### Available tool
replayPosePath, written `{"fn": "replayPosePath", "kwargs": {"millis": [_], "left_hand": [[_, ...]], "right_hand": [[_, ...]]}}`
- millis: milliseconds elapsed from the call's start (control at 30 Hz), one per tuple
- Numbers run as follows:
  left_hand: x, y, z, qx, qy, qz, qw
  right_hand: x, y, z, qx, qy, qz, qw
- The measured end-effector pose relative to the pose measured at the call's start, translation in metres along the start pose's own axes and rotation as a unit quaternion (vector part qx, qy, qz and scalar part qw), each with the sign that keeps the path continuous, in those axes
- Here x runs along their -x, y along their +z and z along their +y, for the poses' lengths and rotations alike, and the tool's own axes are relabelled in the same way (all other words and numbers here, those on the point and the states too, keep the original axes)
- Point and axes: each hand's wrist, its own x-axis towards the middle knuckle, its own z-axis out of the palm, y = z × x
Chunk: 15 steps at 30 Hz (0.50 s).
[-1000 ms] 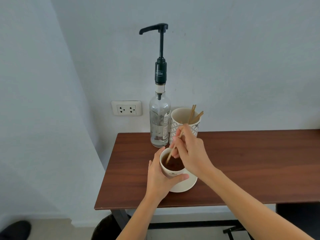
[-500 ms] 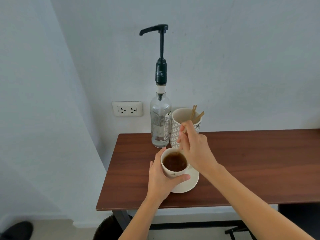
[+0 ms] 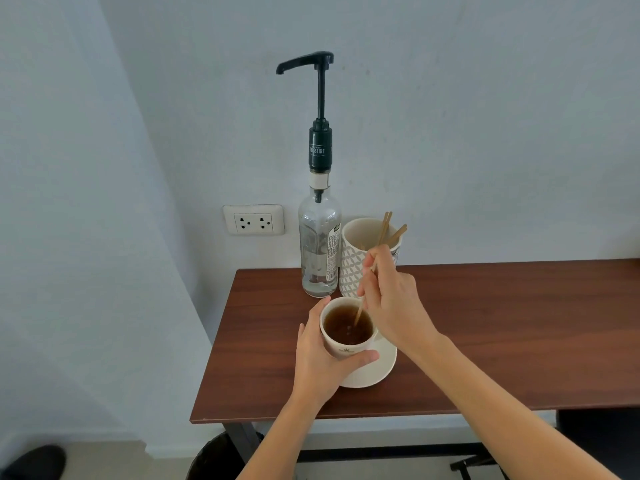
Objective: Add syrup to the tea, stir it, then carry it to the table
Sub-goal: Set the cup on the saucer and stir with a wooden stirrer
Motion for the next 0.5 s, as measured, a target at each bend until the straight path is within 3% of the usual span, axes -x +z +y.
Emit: {"fn": "replayPosePath", "kwargs": {"millis": [333,500], "left_hand": [[0.0,0.0,0.0,-0.009,0.002,0.004,1.0],[0.0,0.0,-0.001,-0.006,0.006,0.004,1.0]], "right_hand": [[-0.002,-0.001,-0.001,-0.02,0.017,-0.029,0.999],[-0.003,-0.009,-0.005,-0.032,-0.001,0.005,0.999]]}}
